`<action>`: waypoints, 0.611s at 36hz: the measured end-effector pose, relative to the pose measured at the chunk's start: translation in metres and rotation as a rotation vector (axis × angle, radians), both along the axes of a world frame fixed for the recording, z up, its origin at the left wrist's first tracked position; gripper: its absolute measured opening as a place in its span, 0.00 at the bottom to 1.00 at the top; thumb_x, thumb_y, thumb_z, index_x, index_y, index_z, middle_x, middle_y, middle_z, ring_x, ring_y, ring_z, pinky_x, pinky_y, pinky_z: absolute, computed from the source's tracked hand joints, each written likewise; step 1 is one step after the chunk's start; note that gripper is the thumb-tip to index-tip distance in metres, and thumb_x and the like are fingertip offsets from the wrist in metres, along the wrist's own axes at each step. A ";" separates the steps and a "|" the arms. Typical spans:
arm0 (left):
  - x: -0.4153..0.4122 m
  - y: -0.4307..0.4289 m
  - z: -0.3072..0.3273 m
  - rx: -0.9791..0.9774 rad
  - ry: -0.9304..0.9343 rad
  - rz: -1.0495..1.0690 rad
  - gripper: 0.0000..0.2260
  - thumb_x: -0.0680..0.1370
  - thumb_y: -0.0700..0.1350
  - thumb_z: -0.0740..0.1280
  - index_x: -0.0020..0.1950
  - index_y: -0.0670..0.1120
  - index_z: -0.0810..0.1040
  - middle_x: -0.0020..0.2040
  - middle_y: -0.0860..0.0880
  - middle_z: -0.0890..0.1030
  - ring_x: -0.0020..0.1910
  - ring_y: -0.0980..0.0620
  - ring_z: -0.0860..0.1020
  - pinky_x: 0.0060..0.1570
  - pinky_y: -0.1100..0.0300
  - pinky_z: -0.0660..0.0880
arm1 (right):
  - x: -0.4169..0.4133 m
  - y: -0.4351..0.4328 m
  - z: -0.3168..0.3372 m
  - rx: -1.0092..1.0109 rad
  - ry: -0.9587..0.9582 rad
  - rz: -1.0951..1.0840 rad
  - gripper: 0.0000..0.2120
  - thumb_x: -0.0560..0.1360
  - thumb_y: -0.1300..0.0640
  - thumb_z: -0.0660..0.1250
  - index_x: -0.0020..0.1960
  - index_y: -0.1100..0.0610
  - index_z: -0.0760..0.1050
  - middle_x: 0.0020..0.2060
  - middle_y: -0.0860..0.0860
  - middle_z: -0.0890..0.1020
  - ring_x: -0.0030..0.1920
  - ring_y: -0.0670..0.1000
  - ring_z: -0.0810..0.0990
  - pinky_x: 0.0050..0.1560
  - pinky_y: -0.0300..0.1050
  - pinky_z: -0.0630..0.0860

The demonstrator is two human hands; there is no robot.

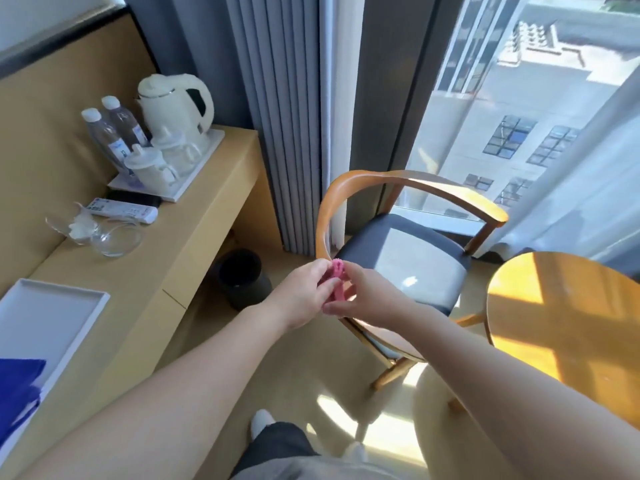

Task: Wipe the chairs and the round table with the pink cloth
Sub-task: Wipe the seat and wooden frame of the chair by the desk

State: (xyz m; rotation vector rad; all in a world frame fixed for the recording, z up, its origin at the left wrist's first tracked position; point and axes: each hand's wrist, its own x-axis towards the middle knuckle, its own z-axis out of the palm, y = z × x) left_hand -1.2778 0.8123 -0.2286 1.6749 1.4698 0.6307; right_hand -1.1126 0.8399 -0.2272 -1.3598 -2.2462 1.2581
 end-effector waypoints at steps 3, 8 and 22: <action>0.007 0.008 -0.005 -0.009 -0.012 -0.010 0.10 0.81 0.49 0.60 0.62 0.55 0.72 0.51 0.59 0.79 0.50 0.61 0.78 0.50 0.64 0.77 | 0.006 0.009 -0.004 -0.044 0.033 -0.043 0.22 0.68 0.53 0.76 0.59 0.44 0.73 0.45 0.42 0.82 0.43 0.43 0.82 0.46 0.44 0.82; 0.014 0.040 -0.017 -0.034 0.036 -0.055 0.11 0.81 0.46 0.59 0.62 0.52 0.73 0.53 0.55 0.78 0.53 0.57 0.77 0.53 0.60 0.77 | 0.024 0.037 -0.011 -0.117 0.059 -0.103 0.08 0.76 0.59 0.68 0.53 0.48 0.77 0.39 0.43 0.83 0.38 0.39 0.83 0.34 0.30 0.76; 0.003 0.175 -0.046 -0.043 0.163 -0.091 0.12 0.82 0.47 0.55 0.55 0.48 0.77 0.49 0.50 0.73 0.49 0.55 0.75 0.49 0.60 0.73 | 0.051 0.169 -0.022 -0.082 -0.344 -0.458 0.04 0.77 0.51 0.68 0.49 0.51 0.77 0.45 0.51 0.81 0.48 0.52 0.79 0.49 0.44 0.75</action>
